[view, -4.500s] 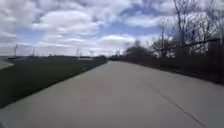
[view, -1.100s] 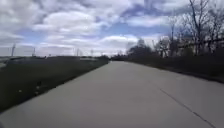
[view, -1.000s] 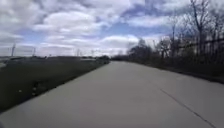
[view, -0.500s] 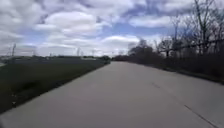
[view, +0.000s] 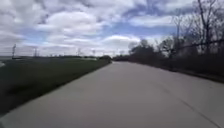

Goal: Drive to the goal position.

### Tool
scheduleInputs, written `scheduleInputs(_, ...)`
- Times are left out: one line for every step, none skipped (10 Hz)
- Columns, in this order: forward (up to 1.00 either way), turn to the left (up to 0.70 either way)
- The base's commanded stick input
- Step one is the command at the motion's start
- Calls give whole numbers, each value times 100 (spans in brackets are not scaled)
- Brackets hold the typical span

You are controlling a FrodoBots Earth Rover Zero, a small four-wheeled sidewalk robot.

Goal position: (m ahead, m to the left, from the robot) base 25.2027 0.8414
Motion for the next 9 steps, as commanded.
scheduleInputs(95, 0)
scheduleInputs(95, 0)
scheduleInputs(95, 0)
scheduleInputs(95, 0)
scheduleInputs(95, 0)
scheduleInputs(95, 0)
scheduleInputs(95, 0)
scheduleInputs(95, 0)
scheduleInputs(95, 0)
